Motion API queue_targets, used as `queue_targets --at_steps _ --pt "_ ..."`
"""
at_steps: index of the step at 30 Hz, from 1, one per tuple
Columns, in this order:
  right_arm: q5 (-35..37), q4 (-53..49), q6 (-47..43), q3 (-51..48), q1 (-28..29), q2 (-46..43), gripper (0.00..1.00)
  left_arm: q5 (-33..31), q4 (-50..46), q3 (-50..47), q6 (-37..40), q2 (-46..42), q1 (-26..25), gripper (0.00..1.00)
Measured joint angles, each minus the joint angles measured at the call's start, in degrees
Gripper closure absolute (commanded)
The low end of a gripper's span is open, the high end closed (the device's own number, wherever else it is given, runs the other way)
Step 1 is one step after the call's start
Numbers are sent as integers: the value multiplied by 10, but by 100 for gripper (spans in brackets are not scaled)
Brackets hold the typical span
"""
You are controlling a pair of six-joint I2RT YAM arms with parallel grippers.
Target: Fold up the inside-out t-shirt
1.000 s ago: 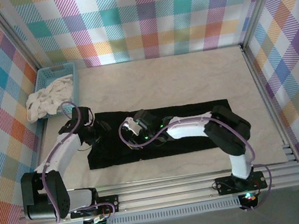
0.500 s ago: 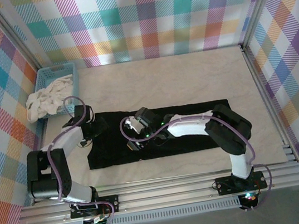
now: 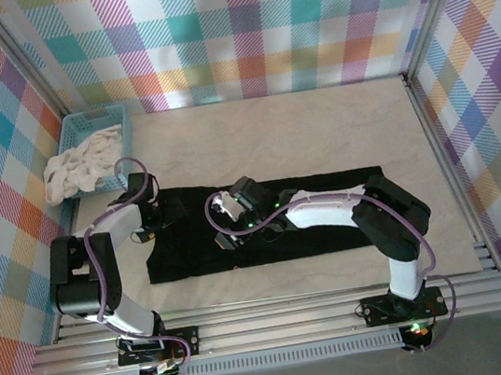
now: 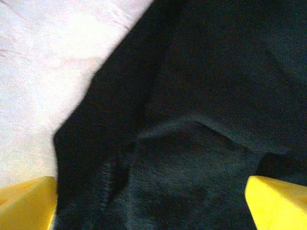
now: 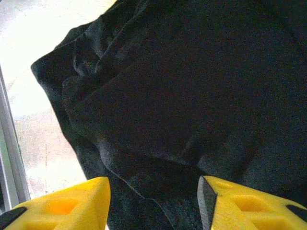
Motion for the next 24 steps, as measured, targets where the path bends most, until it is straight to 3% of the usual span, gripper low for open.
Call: queue_targets --at_steps 9,24 --pt "4 -4 5 0 -4 0 47 81 47 -43 -5 -31 -61 22" --pt "26 -14 9 0 -4 0 46 151 100 -58 -4 -10 -71 98"
